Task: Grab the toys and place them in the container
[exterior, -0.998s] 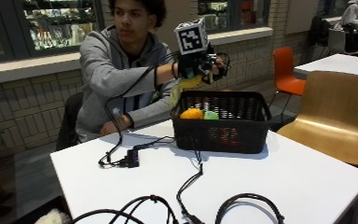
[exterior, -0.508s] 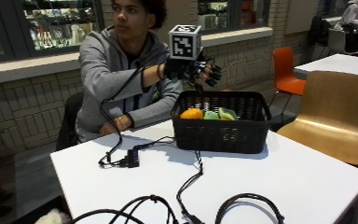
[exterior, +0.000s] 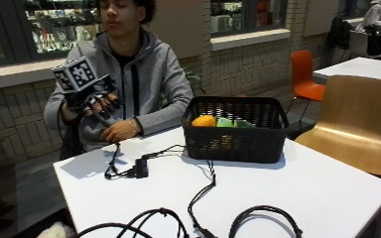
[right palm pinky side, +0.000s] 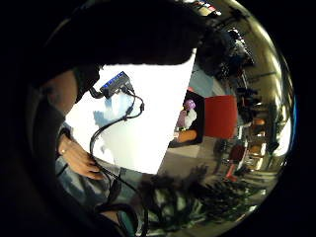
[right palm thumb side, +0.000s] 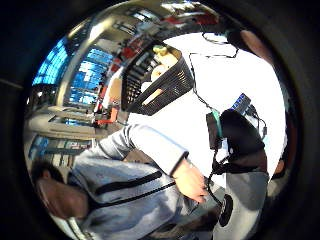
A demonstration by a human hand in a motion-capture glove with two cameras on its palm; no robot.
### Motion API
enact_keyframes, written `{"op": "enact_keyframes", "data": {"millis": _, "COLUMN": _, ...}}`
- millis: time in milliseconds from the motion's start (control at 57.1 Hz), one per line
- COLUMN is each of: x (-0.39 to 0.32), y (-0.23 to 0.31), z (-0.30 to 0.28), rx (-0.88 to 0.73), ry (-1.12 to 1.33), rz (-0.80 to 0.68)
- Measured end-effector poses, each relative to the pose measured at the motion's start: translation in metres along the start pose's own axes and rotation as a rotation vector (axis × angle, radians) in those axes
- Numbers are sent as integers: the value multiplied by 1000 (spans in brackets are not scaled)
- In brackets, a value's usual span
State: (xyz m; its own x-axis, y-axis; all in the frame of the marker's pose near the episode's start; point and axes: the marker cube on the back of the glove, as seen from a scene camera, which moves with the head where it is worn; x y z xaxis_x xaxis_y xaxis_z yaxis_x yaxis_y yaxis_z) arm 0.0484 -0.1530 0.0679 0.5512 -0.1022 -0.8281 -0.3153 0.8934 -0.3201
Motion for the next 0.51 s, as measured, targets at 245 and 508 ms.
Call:
{"op": "enact_keyframes", "data": {"millis": 245, "x": 54, "y": 95, "z": -9, "rx": 242, "ry": -13, "rz": -39}}
{"op": "enact_keyframes", "data": {"millis": 508, "x": 75, "y": 101, "z": 9, "rx": 233, "ry": -71, "rz": -111}}
